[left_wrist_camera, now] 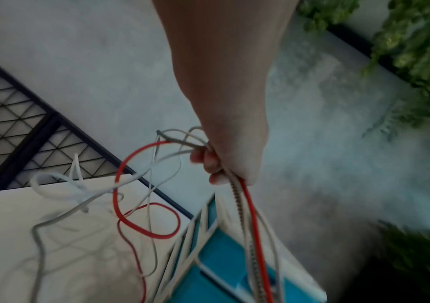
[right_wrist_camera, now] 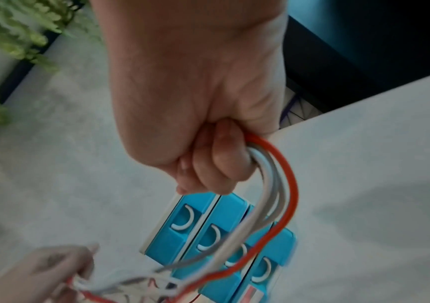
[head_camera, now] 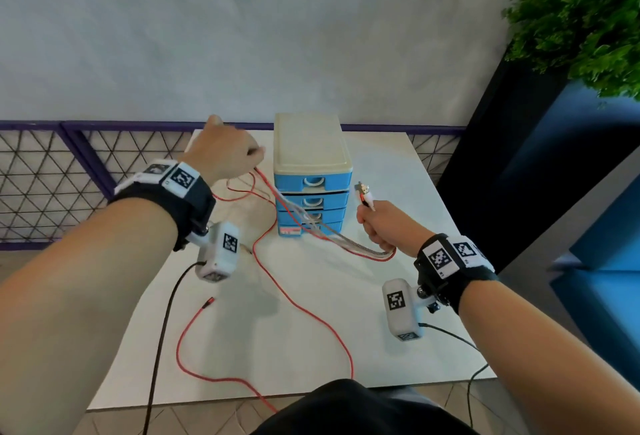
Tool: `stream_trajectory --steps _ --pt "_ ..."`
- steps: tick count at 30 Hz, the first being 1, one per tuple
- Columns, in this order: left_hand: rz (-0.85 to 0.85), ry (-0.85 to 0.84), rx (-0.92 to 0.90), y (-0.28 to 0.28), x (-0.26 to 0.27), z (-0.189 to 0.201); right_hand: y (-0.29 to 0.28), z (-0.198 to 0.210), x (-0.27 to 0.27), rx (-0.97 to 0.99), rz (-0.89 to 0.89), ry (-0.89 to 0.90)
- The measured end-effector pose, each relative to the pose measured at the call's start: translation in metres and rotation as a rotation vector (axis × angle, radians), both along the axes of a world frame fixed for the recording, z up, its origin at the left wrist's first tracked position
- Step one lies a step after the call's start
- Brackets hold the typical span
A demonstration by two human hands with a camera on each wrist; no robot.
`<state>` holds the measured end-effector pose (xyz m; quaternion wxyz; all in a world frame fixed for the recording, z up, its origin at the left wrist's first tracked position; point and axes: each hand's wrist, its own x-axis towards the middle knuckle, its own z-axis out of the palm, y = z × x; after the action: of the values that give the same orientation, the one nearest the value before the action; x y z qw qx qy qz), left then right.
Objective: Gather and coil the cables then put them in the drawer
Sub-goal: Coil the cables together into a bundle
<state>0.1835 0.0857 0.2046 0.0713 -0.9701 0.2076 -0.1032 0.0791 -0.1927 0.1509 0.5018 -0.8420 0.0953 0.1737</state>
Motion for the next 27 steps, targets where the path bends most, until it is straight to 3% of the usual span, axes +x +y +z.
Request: stream_trajectory --steps 3,6,10,13,16,21,24,27 --pt "-0.067 0.206 -0.165 -0.021 -0.013 -0.032 0.001 -0.002 -0.005 0.281 -0.076 0.012" --pt "-0.170 0.551 -0.526 -0.069 -0.050 -0.054 0.014 0.001 -0.006 0.614 -0.121 0.027" --pt "-0.327 0.935 -0.756 -0.119 -0.110 -0.066 0.030 0.015 -0.001 0.890 -0.248 -0.071" --pt "-0.358 0.920 -1.004 -0.127 -0.123 -0.071 0.032 0.020 0.003 1.004 -0.304 -0.143" --pt "-0.327 0.963 -1.131 -0.120 -0.119 -0.068 0.027 0.023 0.006 1.101 -0.364 -0.153" --pt "-0.265 1.103 -1.035 -0.076 -0.102 -0.072 0.000 0.028 0.014 1.115 -0.372 -0.117" --pt "-0.283 0.997 -0.835 -0.064 -0.091 -0.068 -0.003 0.027 0.009 0.959 -0.234 0.007" --pt "-0.274 0.830 -0.563 -0.064 -0.082 -0.060 0.005 0.029 -0.001 0.751 0.030 0.165"
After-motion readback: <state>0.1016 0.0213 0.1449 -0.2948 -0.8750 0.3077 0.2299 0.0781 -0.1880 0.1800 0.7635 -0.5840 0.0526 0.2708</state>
